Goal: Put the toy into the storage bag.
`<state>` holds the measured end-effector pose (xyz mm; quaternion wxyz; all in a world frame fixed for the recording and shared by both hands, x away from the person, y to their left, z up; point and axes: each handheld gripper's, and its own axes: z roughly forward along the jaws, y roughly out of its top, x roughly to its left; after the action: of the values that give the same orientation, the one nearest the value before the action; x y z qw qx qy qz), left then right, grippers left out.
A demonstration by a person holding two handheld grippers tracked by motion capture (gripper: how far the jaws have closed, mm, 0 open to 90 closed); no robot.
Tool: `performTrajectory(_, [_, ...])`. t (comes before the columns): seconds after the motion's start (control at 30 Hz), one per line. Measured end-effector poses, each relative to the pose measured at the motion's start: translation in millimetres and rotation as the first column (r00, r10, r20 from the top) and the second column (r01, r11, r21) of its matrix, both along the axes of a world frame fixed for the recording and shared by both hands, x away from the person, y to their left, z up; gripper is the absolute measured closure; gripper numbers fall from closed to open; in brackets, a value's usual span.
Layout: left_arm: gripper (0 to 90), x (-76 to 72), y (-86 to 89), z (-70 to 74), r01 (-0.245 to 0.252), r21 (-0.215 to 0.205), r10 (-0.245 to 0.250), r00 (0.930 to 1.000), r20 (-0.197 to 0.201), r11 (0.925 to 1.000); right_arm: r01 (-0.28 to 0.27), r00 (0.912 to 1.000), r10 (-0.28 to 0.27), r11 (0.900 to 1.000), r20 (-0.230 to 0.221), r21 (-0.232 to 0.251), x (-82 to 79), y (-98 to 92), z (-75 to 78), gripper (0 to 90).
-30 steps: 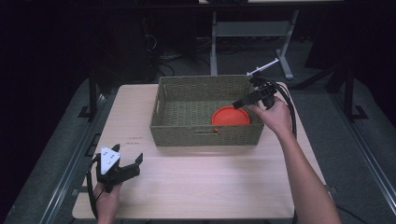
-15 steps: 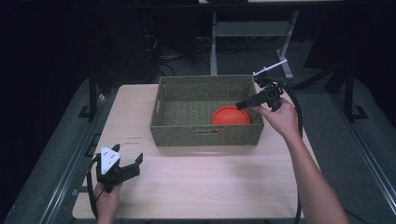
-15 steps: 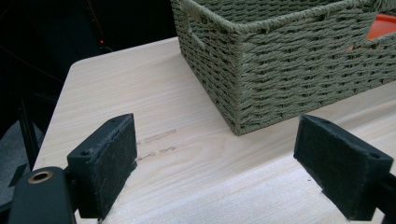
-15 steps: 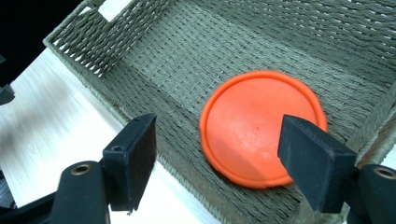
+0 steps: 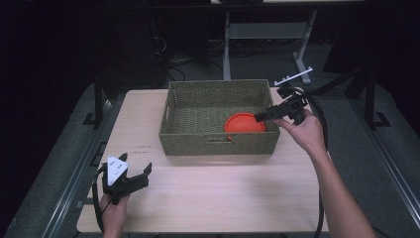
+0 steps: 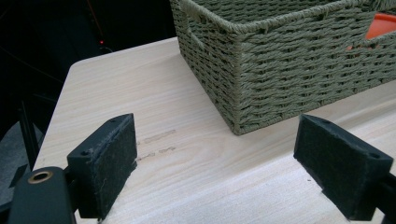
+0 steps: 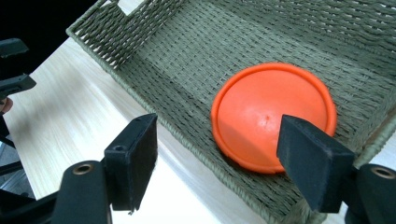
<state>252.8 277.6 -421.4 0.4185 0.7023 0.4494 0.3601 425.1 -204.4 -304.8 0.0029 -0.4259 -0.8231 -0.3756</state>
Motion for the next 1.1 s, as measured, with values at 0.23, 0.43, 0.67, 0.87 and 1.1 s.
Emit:
performTrajectory(0.23, [12.8, 0.0, 0.0, 0.0, -0.001, 0.000, 0.001, 1.0000, 0.000, 1.0000, -0.001, 1.0000, 0.001, 1.000, -0.004, 0.028, -10.9, -8.6, -4.8, 29.4])
performTrajectory(0.43, [12.8, -0.5, -0.3, 0.3, 0.000, 0.001, 0.000, 1.0000, 0.000, 1.0000, -0.006, 1.0000, 0.006, 0.999, 0.004, 0.042, -21.2, -14.5, -7.1, 28.9])
performTrajectory(0.67, [12.8, -0.5, -0.5, 0.3, 0.000, 0.003, 0.000, 1.0000, -0.003, 1.0000, -0.021, 0.9996, 0.020, 0.998, 0.021, 0.058, -36.0, -22.1, -9.6, 28.5])
performTrajectory(0.87, [12.8, -0.6, -0.7, 0.2, 0.001, 0.005, -0.001, 1.0000, -0.001, 1.0000, -0.025, 0.9996, 0.024, 0.998, 0.017, 0.064, -47.3, -28.4, -14.6, 27.5])
performTrajectory(1.1, [12.8, -0.6, -0.8, 0.2, -0.002, 0.003, 0.002, 1.0000, -0.002, 1.0000, -0.033, 0.9992, 0.031, 0.997, 0.023, 0.077, -65.3, -36.3, -20.7, 27.3])
